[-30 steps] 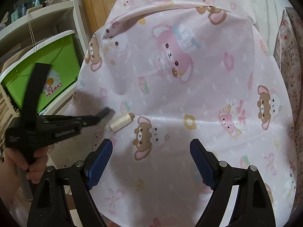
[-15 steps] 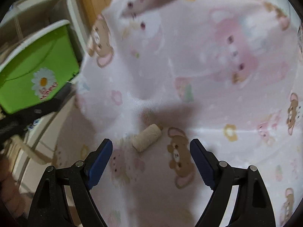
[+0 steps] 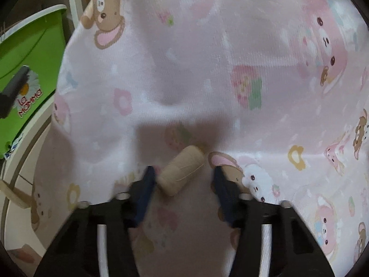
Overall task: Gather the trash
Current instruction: 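Grasp the black spool with the left tool while the right tool grasps the cream spool, then carry both spools down over the pink basket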
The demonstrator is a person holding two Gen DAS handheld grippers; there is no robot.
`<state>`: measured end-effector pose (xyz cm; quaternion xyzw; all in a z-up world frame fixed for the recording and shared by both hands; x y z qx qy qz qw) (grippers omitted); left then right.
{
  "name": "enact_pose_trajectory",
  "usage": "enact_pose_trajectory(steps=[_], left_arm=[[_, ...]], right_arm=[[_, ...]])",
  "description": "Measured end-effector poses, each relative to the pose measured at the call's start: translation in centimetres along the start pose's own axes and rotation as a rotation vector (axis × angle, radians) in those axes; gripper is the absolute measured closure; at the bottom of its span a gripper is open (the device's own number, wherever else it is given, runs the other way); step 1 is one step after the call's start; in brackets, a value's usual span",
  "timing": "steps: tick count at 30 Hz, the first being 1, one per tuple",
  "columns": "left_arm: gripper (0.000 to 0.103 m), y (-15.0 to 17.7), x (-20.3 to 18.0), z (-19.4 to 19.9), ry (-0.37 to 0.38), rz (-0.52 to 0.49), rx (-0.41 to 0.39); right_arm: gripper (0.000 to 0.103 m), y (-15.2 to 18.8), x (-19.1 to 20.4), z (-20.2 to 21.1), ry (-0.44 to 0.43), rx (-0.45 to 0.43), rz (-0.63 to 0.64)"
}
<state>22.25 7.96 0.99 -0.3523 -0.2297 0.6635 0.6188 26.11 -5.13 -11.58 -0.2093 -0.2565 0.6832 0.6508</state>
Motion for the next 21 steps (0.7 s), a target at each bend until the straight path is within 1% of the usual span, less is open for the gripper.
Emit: enact_pose_trajectory(steps=[1, 3, 6, 11, 14, 15, 18, 21], left_arm=[[0.096, 0.1, -0.1, 0.0, -0.007, -0.009, -0.002], [0.096, 0.2, -0.4, 0.0, -0.018, -0.025, -0.005], [0.096, 0.5, -0.7, 0.0, -0.018, -0.031, -0.003], [0.096, 1.1, -1.6, 0.0, -0.012, -0.069, 0.002], [0.096, 1.8, -2.6, -0.2, 0.004, -0.095, 0.014], [0.096, 2.0, -2.9, -0.3, 0.002, -0.107, 0.015], [0.096, 3.0, -3.7, -0.6, -0.018, -0.143, 0.023], [0.096, 4.1, -4.6, -0.6, -0.015, -0.163, 0.034]], right_arm=[[0.071, 0.1, 0.0, 0.3, -0.007, -0.003, 0.013], [0.074, 0.3, -0.4, 1.0, -0.006, -0.021, 0.034], [0.074, 1.0, -0.9, 2.1, -0.051, -0.041, 0.064], [0.074, 3.2, -4.0, 5.8, -0.17, -0.073, 0.085], [0.074, 4.9, -5.4, 7.8, -0.224, -0.07, 0.117], [0.074, 4.9, -5.5, 7.9, -0.229, -0.069, 0.126], [0.074, 6.2, -6.2, 9.9, -0.239, -0.084, 0.151], [0.074, 6.8, -6.8, 11.3, -0.237, -0.102, 0.142]])
Point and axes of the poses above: each gripper's, at about its wrist camera, not at the fingertips, and z roughly against the way its jaws point, x to its left, y to its underside, the point moved 8 cm from there along -z, roughly the way its jaws point, and after that the axes turned 5 degrees about y, right-handed, at the moved point
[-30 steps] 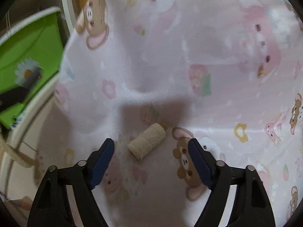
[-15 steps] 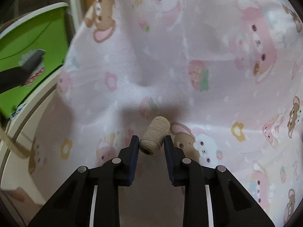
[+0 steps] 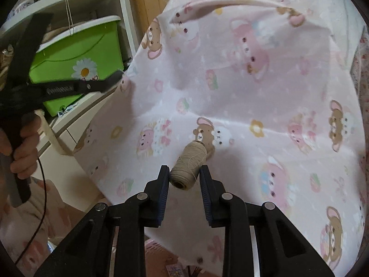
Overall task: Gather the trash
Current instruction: 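Carry both spools down over the pink basket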
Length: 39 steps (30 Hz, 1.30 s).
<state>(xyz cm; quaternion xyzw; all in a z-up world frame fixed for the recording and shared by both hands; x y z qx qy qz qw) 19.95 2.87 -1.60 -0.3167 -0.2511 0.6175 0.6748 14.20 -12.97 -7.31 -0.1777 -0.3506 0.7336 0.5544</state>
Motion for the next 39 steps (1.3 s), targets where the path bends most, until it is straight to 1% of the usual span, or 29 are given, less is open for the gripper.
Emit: enact_pose_trajectory(steps=[5, 8, 10, 12, 15, 18, 20, 23, 29, 31, 35, 39], left_arm=[[0.096, 1.3, -2.0, 1.0, 0.016, -0.029, -0.008], [0.096, 2.1, -3.0, 1.5, 0.011, -0.035, -0.021], [0.096, 3.2, -3.6, 1.4, 0.007, -0.027, -0.003], [0.096, 4.1, -4.2, 1.3, 0.026, -0.015, 0.019], [0.096, 5.1, -4.9, 2.0, 0.033, -0.006, 0.017], [0.096, 5.9, -5.3, 2.9, 0.04, 0.007, 0.016], [0.096, 6.5, -5.4, 3.3, 0.055, 0.033, 0.026], [0.096, 7.7, -5.3, 4.1, 0.058, 0.06, 0.04], [0.096, 9.8, -5.7, 6.3, 0.057, 0.051, 0.03], [0.096, 10.8, -5.9, 6.7, 0.069, 0.061, 0.045], [0.096, 13.5, -6.5, 6.6, 0.091, 0.089, 0.113], [0.096, 15.3, -6.6, 6.1, 0.1, 0.108, 0.178]], right_arm=[[0.074, -0.4, 0.1, 2.2, -0.009, -0.039, -0.017], [0.074, -0.3, 0.2, 2.8, -0.012, -0.037, -0.029], [0.074, -0.1, 0.1, 3.1, 0.007, -0.034, -0.033], [0.074, 0.3, 0.0, 3.3, 0.028, -0.029, -0.045], [0.074, 1.1, 0.2, 3.6, 0.007, -0.009, -0.058], [0.074, 1.6, 0.6, 4.1, 0.013, -0.006, -0.042], [0.074, 2.0, 0.7, 4.5, 0.008, -0.003, -0.05], [0.074, 2.4, 0.8, 5.1, -0.002, 0.001, -0.064], [0.074, 3.5, 1.2, 6.5, -0.021, 0.007, -0.061], [0.074, 3.9, 1.3, 6.9, -0.032, 0.013, -0.063], [0.074, 5.5, 1.1, 7.2, -0.043, 0.045, -0.076], [0.074, 7.4, 1.1, 7.3, -0.067, 0.087, -0.097]])
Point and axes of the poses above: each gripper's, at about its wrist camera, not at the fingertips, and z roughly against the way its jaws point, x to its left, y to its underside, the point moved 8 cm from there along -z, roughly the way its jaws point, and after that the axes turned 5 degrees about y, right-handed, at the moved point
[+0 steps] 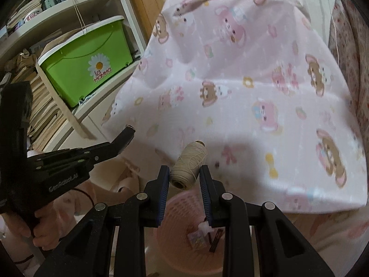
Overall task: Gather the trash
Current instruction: 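Carry both spools down over the pink basket, then open both tools to drop the spools into the pink basket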
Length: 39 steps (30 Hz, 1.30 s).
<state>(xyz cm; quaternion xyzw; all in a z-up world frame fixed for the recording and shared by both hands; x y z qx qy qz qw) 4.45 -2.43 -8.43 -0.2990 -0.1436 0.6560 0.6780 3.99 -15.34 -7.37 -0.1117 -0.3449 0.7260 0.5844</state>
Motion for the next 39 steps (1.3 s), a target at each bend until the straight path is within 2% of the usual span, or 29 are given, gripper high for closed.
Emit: enact_pose_trajectory(steps=[5, 8, 13, 18, 20, 25, 29, 32, 39], left_arm=[[0.096, 1.8, -0.2, -2.1, 0.059, 0.04, 0.124], [0.096, 3.2, -1.2, -3.2, 0.084, 0.01, 0.206], [0.095, 5.0, -1.8, -5.0, 0.065, -0.019, 0.293], [0.095, 7.0, -0.7, -8.1, 0.043, 0.02, 0.408], [0.095, 7.5, -0.3, -9.3, 0.029, 0.036, 0.443], [0.095, 9.1, 0.3, -12.2, -0.007, 0.045, 0.527], [0.094, 10.6, 1.0, -14.4, -0.011, 0.044, 0.591], [0.094, 11.7, 1.9, -15.5, -0.049, 0.041, 0.625], [0.093, 13.9, 1.9, -17.2, -0.059, 0.037, 0.691]], right_arm=[[0.074, 2.6, 0.1, -0.7, -0.029, 0.076, -0.009], [0.074, 4.0, 0.4, -1.7, -0.02, 0.139, 0.008], [0.074, 5.7, 0.5, -3.8, 0.02, 0.218, 0.047], [0.074, 9.1, -0.1, -8.2, 0.053, 0.403, 0.048], [0.074, 10.3, -0.3, -9.5, 0.082, 0.448, 0.071], [0.074, 12.3, -1.0, -12.2, 0.164, 0.52, 0.121], [0.074, 13.5, -1.3, -14.2, 0.181, 0.581, 0.093], [0.074, 14.5, -2.0, -15.0, 0.178, 0.626, 0.04], [0.074, 15.1, -2.9, -15.6, 0.183, 0.658, -0.008]])
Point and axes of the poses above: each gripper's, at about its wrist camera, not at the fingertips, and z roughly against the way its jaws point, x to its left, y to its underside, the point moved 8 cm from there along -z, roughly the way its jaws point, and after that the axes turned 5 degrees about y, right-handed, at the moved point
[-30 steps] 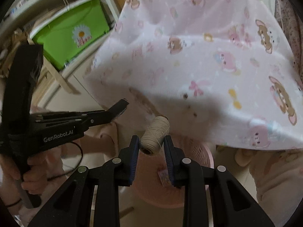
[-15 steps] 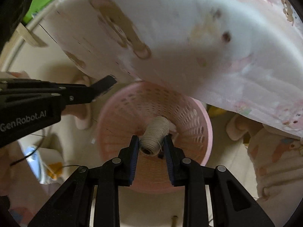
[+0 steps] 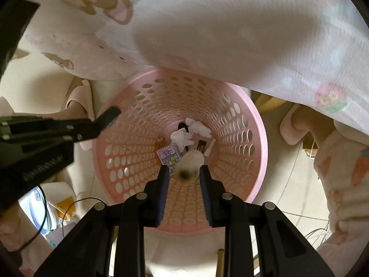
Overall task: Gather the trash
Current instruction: 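Open both tools to drop the spools into the pink basket, then raise both open tools back up over the cleared table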
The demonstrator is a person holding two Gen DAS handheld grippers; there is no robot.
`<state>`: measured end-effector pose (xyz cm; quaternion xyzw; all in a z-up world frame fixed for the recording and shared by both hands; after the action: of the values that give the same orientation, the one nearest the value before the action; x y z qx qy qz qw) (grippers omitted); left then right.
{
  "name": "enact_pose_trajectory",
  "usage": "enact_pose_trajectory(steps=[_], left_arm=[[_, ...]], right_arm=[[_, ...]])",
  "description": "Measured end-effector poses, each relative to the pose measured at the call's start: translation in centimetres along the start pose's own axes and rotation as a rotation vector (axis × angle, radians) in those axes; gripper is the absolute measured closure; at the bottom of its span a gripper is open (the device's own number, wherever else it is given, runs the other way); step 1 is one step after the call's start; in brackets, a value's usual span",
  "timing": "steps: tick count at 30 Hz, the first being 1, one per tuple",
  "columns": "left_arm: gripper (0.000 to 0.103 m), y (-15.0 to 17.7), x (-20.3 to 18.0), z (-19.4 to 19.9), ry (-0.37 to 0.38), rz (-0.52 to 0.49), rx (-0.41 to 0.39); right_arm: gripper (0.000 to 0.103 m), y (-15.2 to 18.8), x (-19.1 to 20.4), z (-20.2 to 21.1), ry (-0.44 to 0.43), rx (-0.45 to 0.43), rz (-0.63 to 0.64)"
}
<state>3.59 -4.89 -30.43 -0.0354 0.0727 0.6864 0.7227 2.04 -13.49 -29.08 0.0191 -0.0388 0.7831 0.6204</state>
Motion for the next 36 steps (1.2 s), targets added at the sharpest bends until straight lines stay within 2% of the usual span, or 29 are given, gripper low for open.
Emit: enact_pose_trajectory(steps=[11, 15, 17, 18, 20, 22, 28, 31, 36], left_arm=[[0.092, 0.1, -0.4, -0.3, 0.016, 0.02, 0.006], [0.083, 0.0, -0.4, 0.4, 0.025, 0.039, -0.009], [0.082, -0.1, -0.3, 1.0, 0.023, 0.045, -0.027], [0.081, -0.2, -0.3, 1.3, 0.021, 0.045, -0.037], [0.079, -0.4, -0.2, 2.1, 0.012, 0.043, -0.063], [0.078, -0.5, -0.1, 2.9, 0.008, 0.04, -0.086], [0.076, -0.5, -0.2, 5.9, -0.013, 0.018, -0.171], [0.07, -0.3, -0.7, 8.1, -0.009, -0.003, -0.231], [0.066, 0.0, -0.9, 11.5, -0.053, -0.042, -0.349]], right_arm=[[0.074, 0.0, 0.3, 0.4, 0.005, -0.005, 0.029], [0.074, 0.1, 0.3, 0.3, 0.03, -0.003, 0.039], [0.073, 0.0, 0.1, 0.5, 0.055, -0.015, 0.044], [0.072, -0.1, 0.1, 0.5, 0.058, -0.018, 0.043], [0.063, -0.2, -0.2, 0.8, 0.052, -0.029, 0.027], [0.057, -0.4, -0.4, 1.2, 0.046, -0.046, 0.014], [0.054, -0.8, -0.6, 2.6, 0.067, -0.102, 0.011], [0.048, -0.9, -0.5, 3.7, 0.08, -0.143, 0.018], [0.047, -1.3, -0.9, 6.8, 0.087, -0.239, 0.0]])
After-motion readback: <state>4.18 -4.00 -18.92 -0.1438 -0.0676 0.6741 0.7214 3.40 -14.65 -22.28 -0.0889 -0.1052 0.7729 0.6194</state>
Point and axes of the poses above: each gripper's, at about its wrist camera, not at the fingertips, and z roughly against the way its jaws point, x to its left, y to its underside, the point moved 8 cm from there along -z, roughly the way its jaws point, and after that the axes turned 5 degrees about y, right-handed, at the moved point
